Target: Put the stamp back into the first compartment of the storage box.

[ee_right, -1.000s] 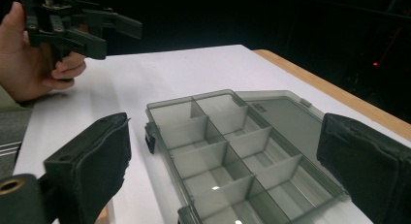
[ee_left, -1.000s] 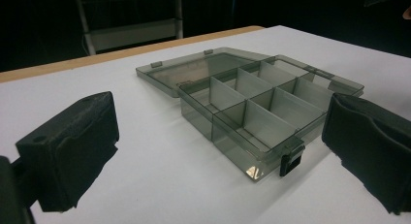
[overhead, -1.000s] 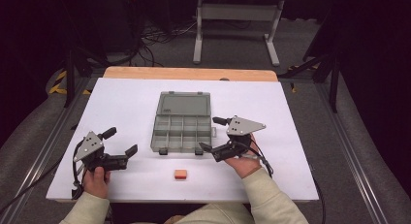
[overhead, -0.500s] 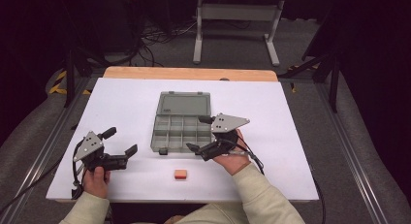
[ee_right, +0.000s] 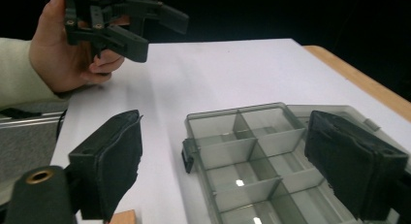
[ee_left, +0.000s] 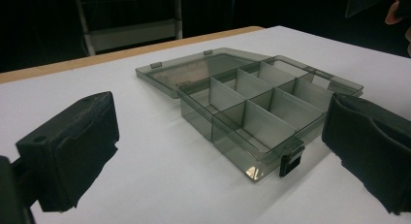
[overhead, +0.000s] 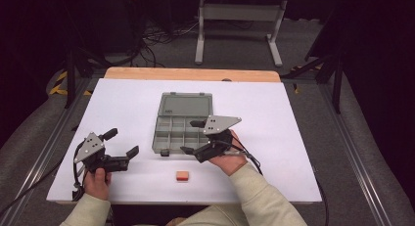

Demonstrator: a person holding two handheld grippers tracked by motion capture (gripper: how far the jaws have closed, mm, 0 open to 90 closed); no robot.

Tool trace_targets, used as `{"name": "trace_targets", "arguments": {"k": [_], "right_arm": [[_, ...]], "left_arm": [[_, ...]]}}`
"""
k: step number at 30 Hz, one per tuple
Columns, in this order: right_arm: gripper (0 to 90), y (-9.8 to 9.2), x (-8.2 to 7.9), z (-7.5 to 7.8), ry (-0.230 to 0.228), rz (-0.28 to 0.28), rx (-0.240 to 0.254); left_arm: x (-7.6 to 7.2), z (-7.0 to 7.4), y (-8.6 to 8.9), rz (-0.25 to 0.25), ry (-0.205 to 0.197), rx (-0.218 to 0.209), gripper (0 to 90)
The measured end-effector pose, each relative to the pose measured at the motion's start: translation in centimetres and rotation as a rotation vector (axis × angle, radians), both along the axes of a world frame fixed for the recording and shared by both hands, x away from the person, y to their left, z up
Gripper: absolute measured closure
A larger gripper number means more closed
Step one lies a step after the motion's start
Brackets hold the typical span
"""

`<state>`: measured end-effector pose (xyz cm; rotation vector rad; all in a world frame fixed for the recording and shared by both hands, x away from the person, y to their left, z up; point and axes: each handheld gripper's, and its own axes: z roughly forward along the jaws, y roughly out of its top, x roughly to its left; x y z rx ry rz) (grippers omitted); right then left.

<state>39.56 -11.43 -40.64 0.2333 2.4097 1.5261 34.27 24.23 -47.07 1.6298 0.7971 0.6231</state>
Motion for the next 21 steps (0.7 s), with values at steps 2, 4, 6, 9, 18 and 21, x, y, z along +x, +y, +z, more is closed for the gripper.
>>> {"name": "trace_targets", "arguments": {"k": [2,4,6,9,18,21], "right_arm": [[14.9,0.5,0.0,-0.1,0.012,0.012,-0.025],[15.3,0.7,0.0,-0.2,0.02,0.016,-0.034],[16.3,1.0,0.1,-0.3,0.05,0.028,-0.06],[16.3,1.5,0.2,-0.5,0.073,0.047,-0.111],[16.8,2.9,0.1,-1.2,0.126,0.099,-0.261],[17.7,3.3,0.0,-1.7,0.152,0.111,-0.329]], "left_arm": [[0.0,0.0,0.0,0.0,0.0,0.0,0.8],[0.0,0.0,0.0,0.0,0.0,0.0,0.8],[0.0,0.0,0.0,0.0,0.001,-0.005,0.8],[0.0,0.0,0.0,0.0,-0.001,-0.001,0.8],[0.0,0.0,0.0,-0.001,-0.001,-0.002,0.8],[0.0,0.1,0.0,-0.002,-0.001,-0.001,0.8]]}}
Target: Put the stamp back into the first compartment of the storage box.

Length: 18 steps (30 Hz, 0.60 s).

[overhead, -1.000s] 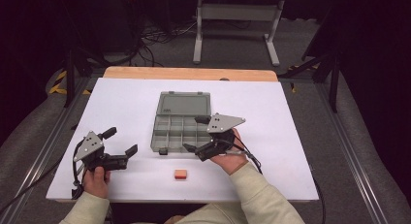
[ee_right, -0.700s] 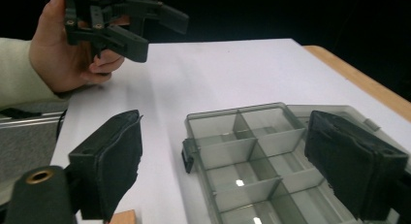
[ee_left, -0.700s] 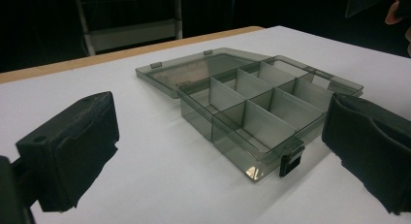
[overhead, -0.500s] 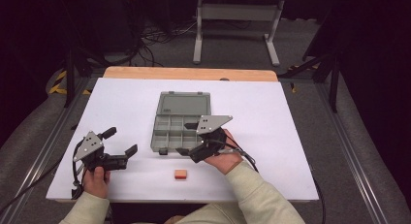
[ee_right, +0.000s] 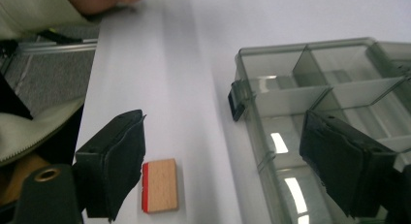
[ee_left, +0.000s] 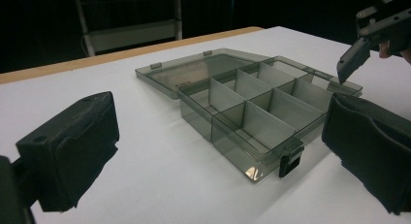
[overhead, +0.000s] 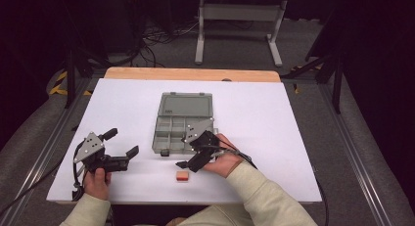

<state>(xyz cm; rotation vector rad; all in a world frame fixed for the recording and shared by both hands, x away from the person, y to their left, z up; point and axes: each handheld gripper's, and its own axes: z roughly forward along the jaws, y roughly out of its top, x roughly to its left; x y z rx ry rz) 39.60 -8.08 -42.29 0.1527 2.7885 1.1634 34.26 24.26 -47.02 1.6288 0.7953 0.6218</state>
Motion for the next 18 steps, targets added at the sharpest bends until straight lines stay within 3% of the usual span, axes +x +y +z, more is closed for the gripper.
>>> {"name": "trace_targets", "arguments": {"k": [18], "right_arm": [[21.7,1.7,-0.8,-1.0,0.068,0.053,-0.21]], "left_arm": [[0.0,0.0,0.0,-0.002,0.0,0.001,0.9]]}}
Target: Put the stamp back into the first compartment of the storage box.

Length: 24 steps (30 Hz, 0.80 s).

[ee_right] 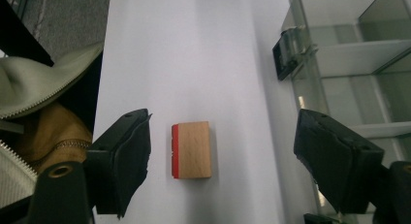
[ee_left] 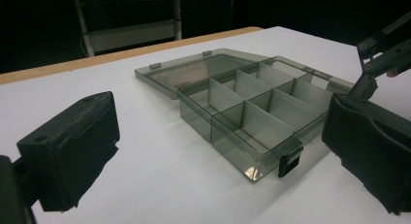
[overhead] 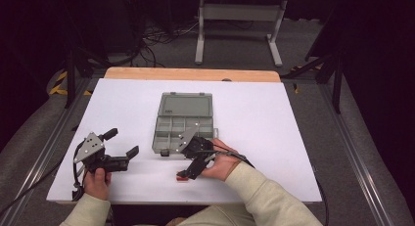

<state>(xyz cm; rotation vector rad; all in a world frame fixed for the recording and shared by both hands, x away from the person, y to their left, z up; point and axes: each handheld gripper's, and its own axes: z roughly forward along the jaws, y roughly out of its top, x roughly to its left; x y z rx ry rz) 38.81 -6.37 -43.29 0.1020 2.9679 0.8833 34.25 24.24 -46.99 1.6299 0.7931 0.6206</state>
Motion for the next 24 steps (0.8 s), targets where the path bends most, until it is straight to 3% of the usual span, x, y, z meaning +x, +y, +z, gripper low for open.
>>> {"name": "trace_targets", "arguments": {"k": [8,24], "right_arm": [[24.3,0.4,-0.1,-0.7,0.045,0.036,-0.071],[36.6,1.0,-0.4,-1.6,0.082,0.046,-0.134]], "left_arm": [[0.0,0.0,0.0,0.0,0.002,0.0,0.9],[0.0,0.0,0.0,-0.002,0.003,0.0,0.9]]}}
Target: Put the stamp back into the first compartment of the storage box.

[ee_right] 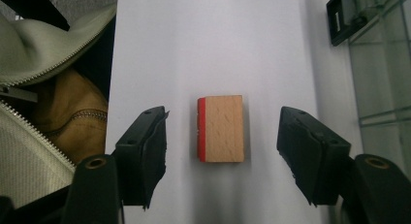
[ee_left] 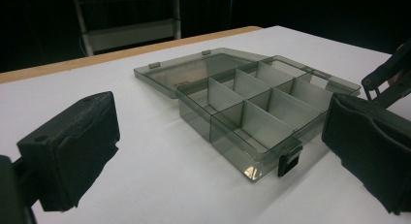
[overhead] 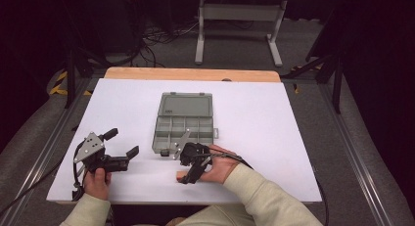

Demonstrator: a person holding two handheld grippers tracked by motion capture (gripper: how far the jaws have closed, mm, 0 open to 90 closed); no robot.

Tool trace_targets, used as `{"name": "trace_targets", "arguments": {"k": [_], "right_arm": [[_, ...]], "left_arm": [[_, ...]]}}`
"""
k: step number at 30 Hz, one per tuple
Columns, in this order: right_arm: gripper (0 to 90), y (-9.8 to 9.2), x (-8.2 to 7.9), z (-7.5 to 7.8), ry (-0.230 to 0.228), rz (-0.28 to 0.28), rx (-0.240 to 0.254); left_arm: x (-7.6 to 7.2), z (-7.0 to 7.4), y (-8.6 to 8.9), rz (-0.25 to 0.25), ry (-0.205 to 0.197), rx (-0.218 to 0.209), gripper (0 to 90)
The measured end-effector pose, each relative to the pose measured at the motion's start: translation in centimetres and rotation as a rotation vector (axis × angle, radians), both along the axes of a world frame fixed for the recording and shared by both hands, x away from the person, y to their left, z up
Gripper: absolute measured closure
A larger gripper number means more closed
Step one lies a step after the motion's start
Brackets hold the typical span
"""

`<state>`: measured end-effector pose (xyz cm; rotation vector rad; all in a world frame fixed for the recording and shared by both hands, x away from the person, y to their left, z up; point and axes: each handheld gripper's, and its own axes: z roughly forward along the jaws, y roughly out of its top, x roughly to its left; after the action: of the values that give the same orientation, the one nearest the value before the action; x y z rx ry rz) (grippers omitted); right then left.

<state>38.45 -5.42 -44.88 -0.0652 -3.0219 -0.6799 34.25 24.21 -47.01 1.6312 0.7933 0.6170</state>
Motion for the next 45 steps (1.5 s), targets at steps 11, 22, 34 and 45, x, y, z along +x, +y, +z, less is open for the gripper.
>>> {"name": "trace_targets", "arguments": {"k": [11,22,34,45], "right_arm": [[52.8,0.7,-0.3,-0.7,-0.021,0.016,-0.055],[65.4,0.9,-0.6,-0.9,-0.054,0.032,-0.07],[65.6,0.5,-0.6,0.1,-0.083,0.039,-0.037],[65.6,0.3,0.2,2.8,-0.135,0.04,0.014]], "left_arm": [[0.0,0.0,0.0,-0.001,-0.001,0.001,1.0],[0.0,0.0,0.0,-0.001,0.001,0.002,1.0],[0.0,0.0,0.0,-0.003,0.001,0.003,1.0],[0.0,0.0,0.0,-0.004,0.004,0.006,1.0]]}}
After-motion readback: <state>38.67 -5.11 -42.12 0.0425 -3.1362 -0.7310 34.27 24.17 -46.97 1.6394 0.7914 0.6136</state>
